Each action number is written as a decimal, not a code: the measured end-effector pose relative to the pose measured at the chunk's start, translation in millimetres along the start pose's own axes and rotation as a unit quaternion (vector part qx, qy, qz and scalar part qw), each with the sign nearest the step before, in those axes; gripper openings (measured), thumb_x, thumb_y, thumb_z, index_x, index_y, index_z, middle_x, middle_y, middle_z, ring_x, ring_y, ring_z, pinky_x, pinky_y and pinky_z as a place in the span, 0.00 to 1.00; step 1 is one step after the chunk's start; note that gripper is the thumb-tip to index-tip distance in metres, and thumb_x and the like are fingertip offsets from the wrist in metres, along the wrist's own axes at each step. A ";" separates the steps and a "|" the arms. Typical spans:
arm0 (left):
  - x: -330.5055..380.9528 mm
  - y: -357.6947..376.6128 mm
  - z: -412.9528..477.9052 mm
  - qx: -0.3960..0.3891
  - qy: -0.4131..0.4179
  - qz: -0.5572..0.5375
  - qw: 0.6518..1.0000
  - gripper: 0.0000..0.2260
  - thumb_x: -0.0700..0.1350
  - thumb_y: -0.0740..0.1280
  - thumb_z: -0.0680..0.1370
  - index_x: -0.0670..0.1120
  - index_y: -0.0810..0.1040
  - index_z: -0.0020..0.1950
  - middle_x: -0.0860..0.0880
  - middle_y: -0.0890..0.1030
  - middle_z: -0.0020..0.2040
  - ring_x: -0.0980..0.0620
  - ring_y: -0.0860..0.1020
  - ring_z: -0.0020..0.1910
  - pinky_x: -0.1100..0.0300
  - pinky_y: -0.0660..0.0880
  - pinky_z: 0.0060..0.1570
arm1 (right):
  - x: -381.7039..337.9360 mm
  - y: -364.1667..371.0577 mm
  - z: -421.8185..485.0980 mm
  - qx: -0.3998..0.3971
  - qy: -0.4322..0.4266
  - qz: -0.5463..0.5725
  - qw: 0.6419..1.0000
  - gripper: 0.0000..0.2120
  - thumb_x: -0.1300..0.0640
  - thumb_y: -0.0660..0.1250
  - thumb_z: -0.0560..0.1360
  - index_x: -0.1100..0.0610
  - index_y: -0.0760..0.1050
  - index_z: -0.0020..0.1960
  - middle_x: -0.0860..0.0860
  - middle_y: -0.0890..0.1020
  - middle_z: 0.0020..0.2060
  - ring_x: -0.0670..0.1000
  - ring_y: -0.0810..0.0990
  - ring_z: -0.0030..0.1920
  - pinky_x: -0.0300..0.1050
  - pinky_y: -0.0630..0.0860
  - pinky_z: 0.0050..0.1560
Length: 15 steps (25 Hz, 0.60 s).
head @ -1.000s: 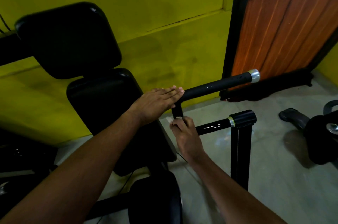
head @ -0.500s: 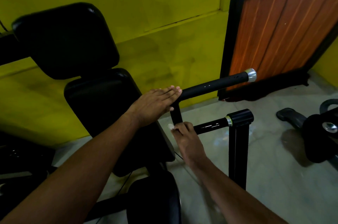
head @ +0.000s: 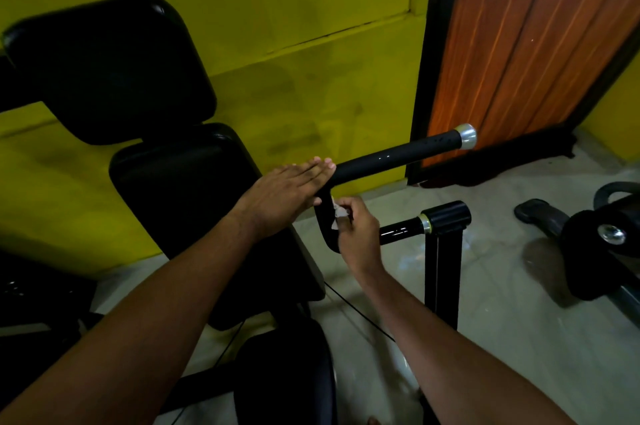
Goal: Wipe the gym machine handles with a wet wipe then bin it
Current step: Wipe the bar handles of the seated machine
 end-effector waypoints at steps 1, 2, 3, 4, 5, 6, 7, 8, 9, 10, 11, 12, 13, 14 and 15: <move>0.8 0.1 -0.2 -0.005 -0.003 0.001 1.000 0.29 0.50 0.60 0.82 0.44 0.53 0.80 0.47 0.57 0.79 0.50 0.57 0.78 0.50 0.66 0.70 | 4.0 4.3 2.0 -0.013 0.014 -0.005 1.000 0.08 0.55 0.62 0.80 0.57 0.78 0.54 0.47 0.81 0.41 0.42 0.77 0.40 0.29 0.69 0.40; 1.8 -0.3 -0.6 -0.009 -0.006 0.002 1.000 0.29 0.50 0.60 0.82 0.44 0.54 0.80 0.47 0.58 0.79 0.50 0.57 0.78 0.50 0.67 0.69 | 9.0 6.6 3.0 -0.023 0.036 0.004 0.999 0.08 0.56 0.63 0.80 0.57 0.78 0.54 0.48 0.81 0.41 0.45 0.78 0.41 0.32 0.70 0.41; 2.1 -0.3 -0.7 -0.010 -0.007 0.001 1.000 0.29 0.50 0.61 0.82 0.44 0.54 0.80 0.47 0.58 0.79 0.50 0.57 0.78 0.50 0.67 0.69 | 10.8 7.9 4.9 -0.030 0.068 0.033 0.997 0.06 0.58 0.64 0.80 0.56 0.78 0.53 0.48 0.81 0.40 0.47 0.79 0.41 0.37 0.71 0.42; 2.1 -0.1 -0.7 -0.006 -0.007 -0.002 1.000 0.29 0.50 0.61 0.82 0.44 0.54 0.80 0.47 0.58 0.79 0.50 0.57 0.78 0.50 0.67 0.69 | 7.4 8.5 7.9 -0.038 0.099 0.069 0.992 0.05 0.60 0.64 0.79 0.55 0.78 0.51 0.48 0.81 0.38 0.47 0.78 0.39 0.41 0.71 0.42; 1.6 0.8 -0.6 -0.001 -0.006 -0.006 1.000 0.28 0.49 0.61 0.82 0.44 0.55 0.80 0.47 0.58 0.79 0.49 0.58 0.78 0.50 0.67 0.69 | 4.0 9.6 13.4 -0.040 0.114 0.093 0.988 0.04 0.60 0.65 0.79 0.55 0.79 0.50 0.48 0.81 0.36 0.46 0.78 0.37 0.43 0.72 0.41; 1.6 0.9 -0.7 0.002 -0.006 -0.009 1.000 0.28 0.49 0.61 0.82 0.44 0.55 0.79 0.46 0.59 0.79 0.49 0.59 0.77 0.49 0.68 0.68 | -1.0 9.8 20.0 -0.038 0.112 0.098 0.988 0.04 0.59 0.65 0.79 0.56 0.79 0.50 0.48 0.81 0.35 0.46 0.77 0.37 0.44 0.72 0.41; 1.8 1.0 -1.0 0.001 -0.007 -0.010 1.000 0.28 0.49 0.62 0.82 0.43 0.56 0.79 0.46 0.60 0.78 0.48 0.60 0.77 0.49 0.69 0.68 | -6.6 9.0 24.9 -0.039 0.100 0.084 0.991 0.04 0.59 0.65 0.79 0.57 0.79 0.50 0.49 0.81 0.36 0.45 0.78 0.37 0.43 0.73 0.41; 2.2 0.6 -1.7 -0.002 -0.009 -0.011 1.000 0.28 0.49 0.62 0.82 0.43 0.56 0.79 0.46 0.60 0.78 0.48 0.60 0.77 0.49 0.69 0.68 | -7.1 8.4 24.9 -0.045 0.095 0.061 0.993 0.06 0.60 0.64 0.79 0.57 0.79 0.51 0.50 0.82 0.38 0.46 0.79 0.40 0.41 0.73 0.43; 2.1 0.9 -1.9 -0.002 -0.008 -0.010 1.000 0.28 0.49 0.62 0.82 0.43 0.56 0.79 0.46 0.59 0.78 0.48 0.59 0.77 0.49 0.69 0.68 | -8.3 6.5 21.3 -0.052 0.086 0.024 0.995 0.07 0.61 0.64 0.79 0.58 0.80 0.53 0.51 0.83 0.42 0.47 0.81 0.43 0.40 0.73 0.44; 1.7 0.9 -1.6 0.000 -0.008 -0.009 1.000 0.28 0.49 0.61 0.82 0.43 0.55 0.79 0.46 0.59 0.79 0.49 0.59 0.77 0.50 0.68 0.68 | -6.6 3.9 17.4 -0.053 0.082 -0.013 0.995 0.08 0.62 0.64 0.79 0.60 0.81 0.54 0.53 0.84 0.45 0.49 0.81 0.46 0.38 0.72 0.45; 1.6 1.8 -1.3 0.002 -0.008 -0.010 1.000 0.28 0.49 0.61 0.82 0.43 0.55 0.79 0.46 0.58 0.79 0.49 0.58 0.77 0.50 0.68 0.68 | -2.0 0.8 10.0 -0.040 0.084 -0.031 0.995 0.08 0.62 0.64 0.79 0.61 0.81 0.54 0.54 0.84 0.47 0.50 0.81 0.48 0.35 0.71 0.45; 2.1 2.1 -1.4 -0.001 -0.010 -0.011 1.000 0.28 0.49 0.61 0.82 0.44 0.54 0.80 0.47 0.58 0.79 0.49 0.58 0.77 0.50 0.68 0.68 | 0.3 -1.8 0.7 -0.016 0.094 -0.025 0.995 0.07 0.62 0.65 0.79 0.61 0.81 0.54 0.54 0.84 0.47 0.50 0.81 0.48 0.32 0.71 0.44; 2.1 2.6 -1.7 -0.004 -0.011 -0.010 1.000 0.29 0.49 0.61 0.82 0.44 0.54 0.80 0.47 0.58 0.79 0.50 0.58 0.77 0.51 0.68 0.68 | -1.2 -0.3 -10.3 0.019 0.116 -0.001 0.993 0.06 0.62 0.66 0.78 0.61 0.81 0.53 0.54 0.84 0.47 0.50 0.80 0.47 0.30 0.72 0.44; 1.8 2.6 -2.1 -0.002 -0.011 -0.007 1.000 0.29 0.49 0.61 0.82 0.44 0.54 0.80 0.47 0.58 0.79 0.50 0.58 0.77 0.51 0.68 0.67 | -4.2 4.6 -22.3 0.071 0.154 0.040 0.985 0.05 0.62 0.67 0.78 0.61 0.81 0.52 0.54 0.84 0.47 0.51 0.81 0.48 0.31 0.75 0.46; 0.8 2.4 -2.0 0.001 -0.010 -0.004 1.000 0.29 0.50 0.60 0.82 0.44 0.54 0.80 0.48 0.58 0.79 0.50 0.58 0.77 0.52 0.67 0.67 | -5.9 11.6 -32.4 0.132 0.218 0.094 0.962 0.04 0.64 0.68 0.77 0.60 0.81 0.51 0.55 0.84 0.48 0.53 0.82 0.49 0.37 0.78 0.50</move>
Point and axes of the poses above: each hand's wrist, its own z-axis towards the middle knuckle, its own y-axis out of the palm, x = y × z, the point moved 1 cm from there along z, towards the middle knuckle
